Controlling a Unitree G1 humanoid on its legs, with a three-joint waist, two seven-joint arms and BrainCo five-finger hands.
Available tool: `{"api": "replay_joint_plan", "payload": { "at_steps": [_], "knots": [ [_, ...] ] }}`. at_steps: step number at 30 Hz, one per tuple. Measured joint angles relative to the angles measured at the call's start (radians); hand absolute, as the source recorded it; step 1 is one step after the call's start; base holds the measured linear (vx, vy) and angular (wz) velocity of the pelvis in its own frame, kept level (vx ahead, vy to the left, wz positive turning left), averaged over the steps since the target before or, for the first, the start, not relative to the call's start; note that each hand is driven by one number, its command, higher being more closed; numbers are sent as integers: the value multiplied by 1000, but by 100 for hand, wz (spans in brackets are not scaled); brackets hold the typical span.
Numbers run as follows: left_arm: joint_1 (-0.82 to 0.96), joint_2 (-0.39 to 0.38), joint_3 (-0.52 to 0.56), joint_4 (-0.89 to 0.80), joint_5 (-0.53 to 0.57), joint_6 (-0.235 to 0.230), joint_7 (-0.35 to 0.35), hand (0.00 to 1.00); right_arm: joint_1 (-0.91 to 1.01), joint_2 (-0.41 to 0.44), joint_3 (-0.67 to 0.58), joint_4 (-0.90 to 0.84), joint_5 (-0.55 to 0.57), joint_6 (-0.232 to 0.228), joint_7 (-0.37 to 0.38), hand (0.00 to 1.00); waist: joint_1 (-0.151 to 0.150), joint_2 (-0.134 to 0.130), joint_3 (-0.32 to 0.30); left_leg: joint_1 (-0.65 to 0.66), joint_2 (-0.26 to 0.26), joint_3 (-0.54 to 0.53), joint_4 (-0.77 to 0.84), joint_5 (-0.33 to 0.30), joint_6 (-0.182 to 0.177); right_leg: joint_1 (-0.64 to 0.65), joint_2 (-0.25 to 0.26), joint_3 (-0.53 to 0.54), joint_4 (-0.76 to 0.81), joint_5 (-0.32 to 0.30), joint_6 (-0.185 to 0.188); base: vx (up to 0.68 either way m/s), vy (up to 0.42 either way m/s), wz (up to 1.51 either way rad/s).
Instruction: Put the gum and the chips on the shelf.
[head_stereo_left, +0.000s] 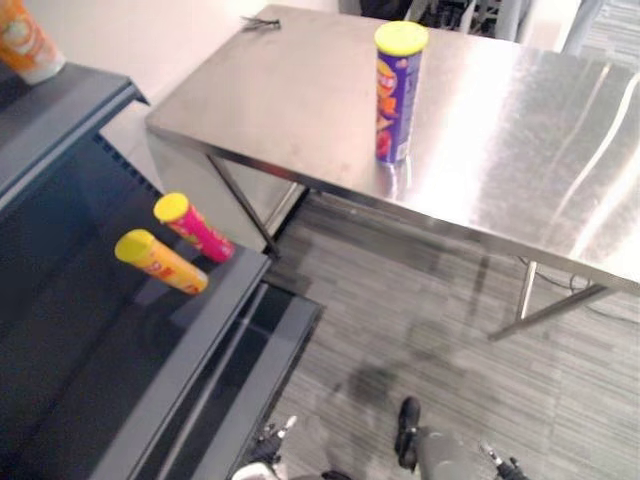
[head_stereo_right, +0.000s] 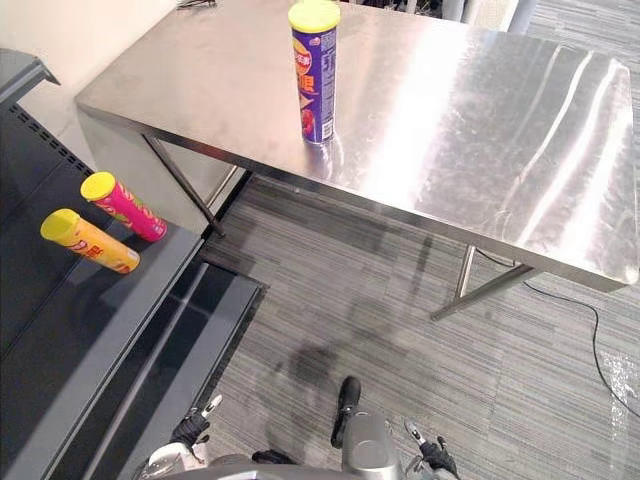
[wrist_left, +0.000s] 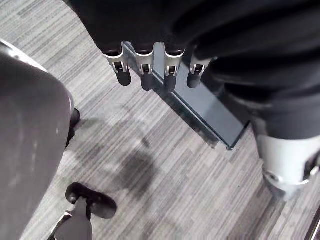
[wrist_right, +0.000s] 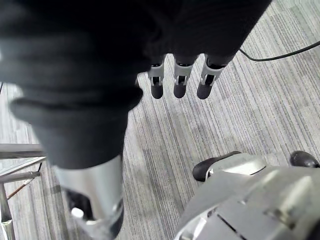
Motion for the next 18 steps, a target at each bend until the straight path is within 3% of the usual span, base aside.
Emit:
{"api": "replay_joint_plan", "payload": {
  "at_steps": [5,7,8,9,10,11,12,16,18],
  "knots": [
    [-14,-3,36,7,2,2,1,0,-17,8,0,29,4,-1,2,0,-29,-16,7,-3,35,-36,48,0,0,-46,-19,-17,160,-107,-21,-24,-52,9],
    [-14,-4,47,1,-3,2,2,0,-15,14,0,31,21,-1,7,0,-24,-26,10,-4,118,-48,220,6,10,-37,-3,3,201,-152,-38,32,-133,-25],
    [-9,-6,51,1,-3,2,1,0,-16,14,0,31,36,-1,7,0,-20,-28,12,-5,147,-78,280,18,29,-28,10,18,209,-162,-43,71,-177,-68],
    [7,-4,60,-13,-27,0,-2,0,-16,15,4,30,40,-7,7,0,-16,-37,16,-53,191,-211,401,53,109,7,32,67,201,-173,-57,69,-151,-76],
    [13,-3,60,-24,-44,-2,-3,0,-17,12,13,29,42,-13,6,0,-12,-47,18,-86,183,-319,441,32,119,18,43,91,193,-176,-63,91,-134,-110],
    [14,-4,54,-39,-71,-3,-3,0,-21,-2,24,29,49,-19,7,0,1,-44,18,-153,113,-524,458,-32,75,40,60,140,175,-176,-65,84,-84,-124],
    [17,-3,29,-50,-80,-8,-3,0,-21,-13,26,38,53,-24,7,0,13,-44,18,-206,44,-665,445,-72,64,68,76,183,149,-175,-68,96,-64,-122],
    [31,9,-10,-64,-66,-29,-13,0,-11,-35,-4,67,61,-28,10,0,24,-48,15,-315,-48,-793,280,-74,56,127,104,291,114,-171,-49,155,24,-108],
    [31,8,-11,-71,-60,-35,-16,0,-3,-38,-27,67,60,-29,16,0,36,-48,14,-354,-101,-897,94,-34,29,135,112,362,113,-171,-35,203,115,-95]
  ]
}}
